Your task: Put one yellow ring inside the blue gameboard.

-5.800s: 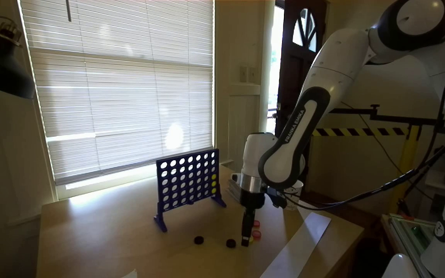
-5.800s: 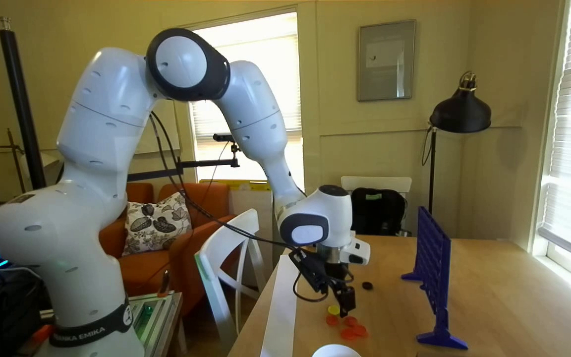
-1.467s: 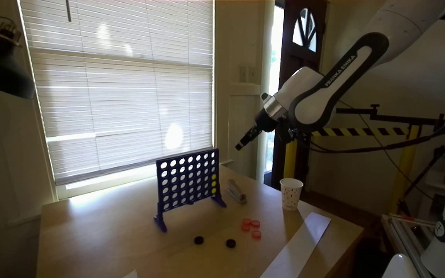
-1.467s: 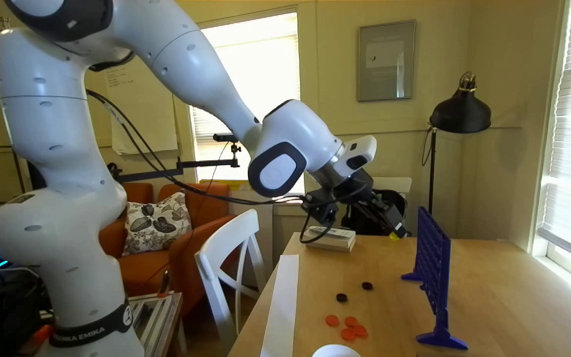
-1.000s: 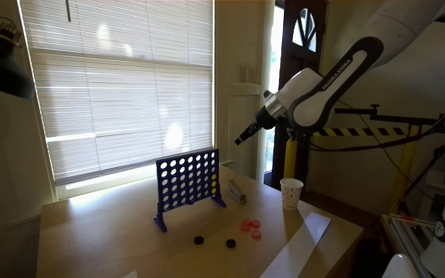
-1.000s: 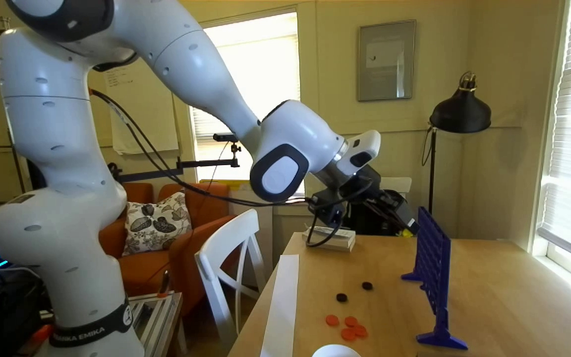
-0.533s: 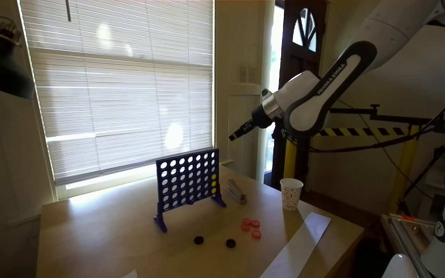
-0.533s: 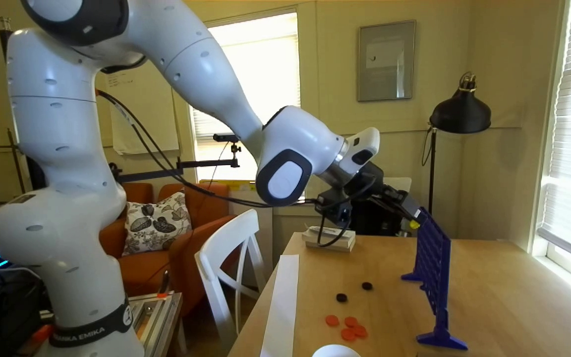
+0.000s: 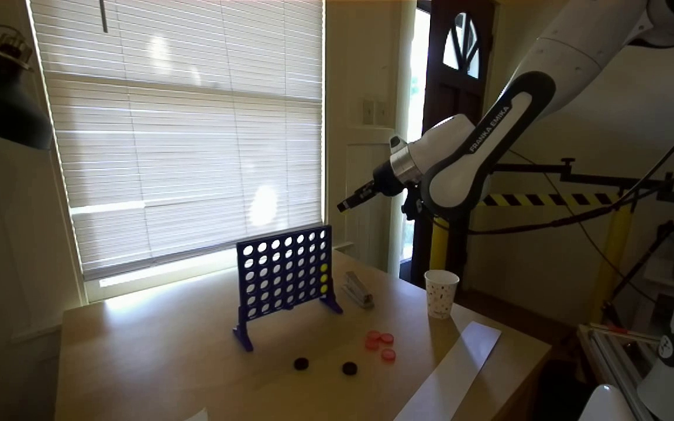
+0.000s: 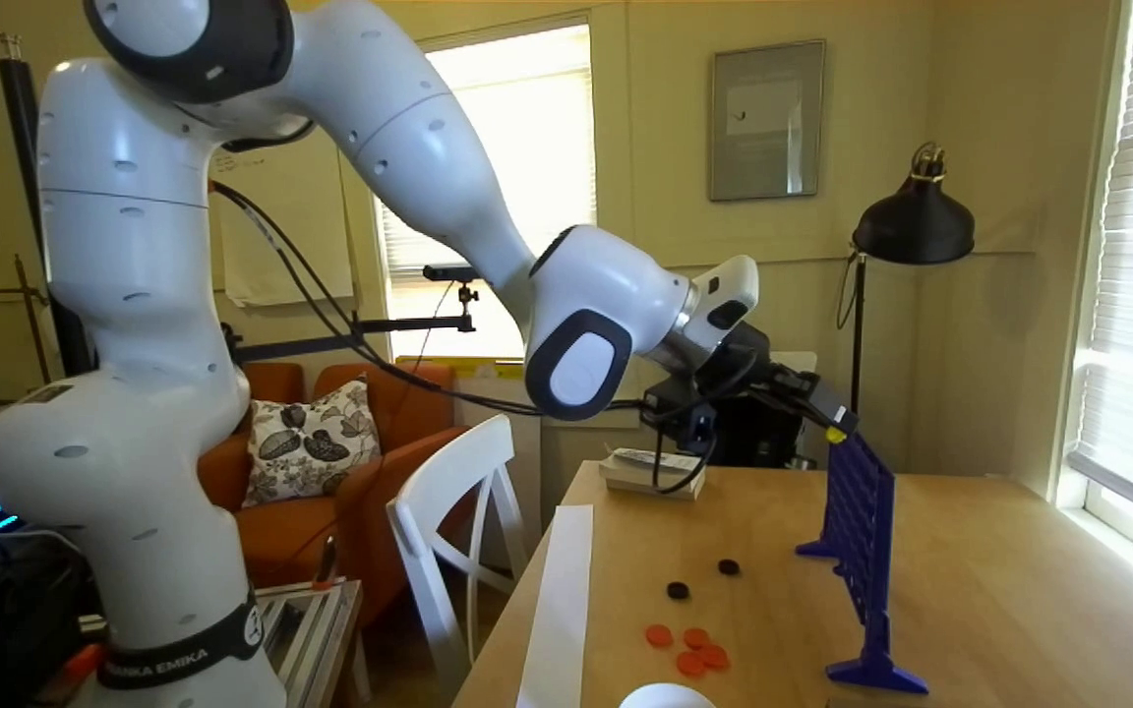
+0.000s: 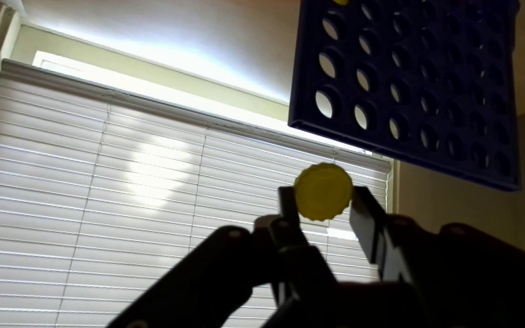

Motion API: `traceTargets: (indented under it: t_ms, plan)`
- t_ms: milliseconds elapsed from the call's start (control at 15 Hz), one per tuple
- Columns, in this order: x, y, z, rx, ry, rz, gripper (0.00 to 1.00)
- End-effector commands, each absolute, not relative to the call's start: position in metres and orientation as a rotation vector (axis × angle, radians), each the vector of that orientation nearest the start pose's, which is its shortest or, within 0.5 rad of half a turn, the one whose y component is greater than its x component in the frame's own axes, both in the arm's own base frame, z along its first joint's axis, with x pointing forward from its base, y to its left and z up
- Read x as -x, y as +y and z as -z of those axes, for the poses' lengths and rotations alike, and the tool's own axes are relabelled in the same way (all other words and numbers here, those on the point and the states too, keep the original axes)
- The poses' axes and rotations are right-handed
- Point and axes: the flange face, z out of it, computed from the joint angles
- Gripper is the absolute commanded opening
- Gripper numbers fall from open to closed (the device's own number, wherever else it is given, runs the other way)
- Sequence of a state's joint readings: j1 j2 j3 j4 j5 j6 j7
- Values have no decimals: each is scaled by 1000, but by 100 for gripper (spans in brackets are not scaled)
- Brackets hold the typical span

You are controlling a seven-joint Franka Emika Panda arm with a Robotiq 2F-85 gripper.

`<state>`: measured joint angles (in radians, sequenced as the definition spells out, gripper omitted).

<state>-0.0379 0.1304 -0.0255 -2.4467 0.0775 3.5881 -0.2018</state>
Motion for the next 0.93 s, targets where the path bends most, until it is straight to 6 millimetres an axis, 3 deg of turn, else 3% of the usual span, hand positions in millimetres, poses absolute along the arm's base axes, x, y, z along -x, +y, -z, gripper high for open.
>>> traceTargets:
  t_ms: [0, 867]
  plan:
    - [-543, -41, -367, 2830, -84, 1628, 10]
    - [-560, -40, -353, 2790, -106, 1677, 10]
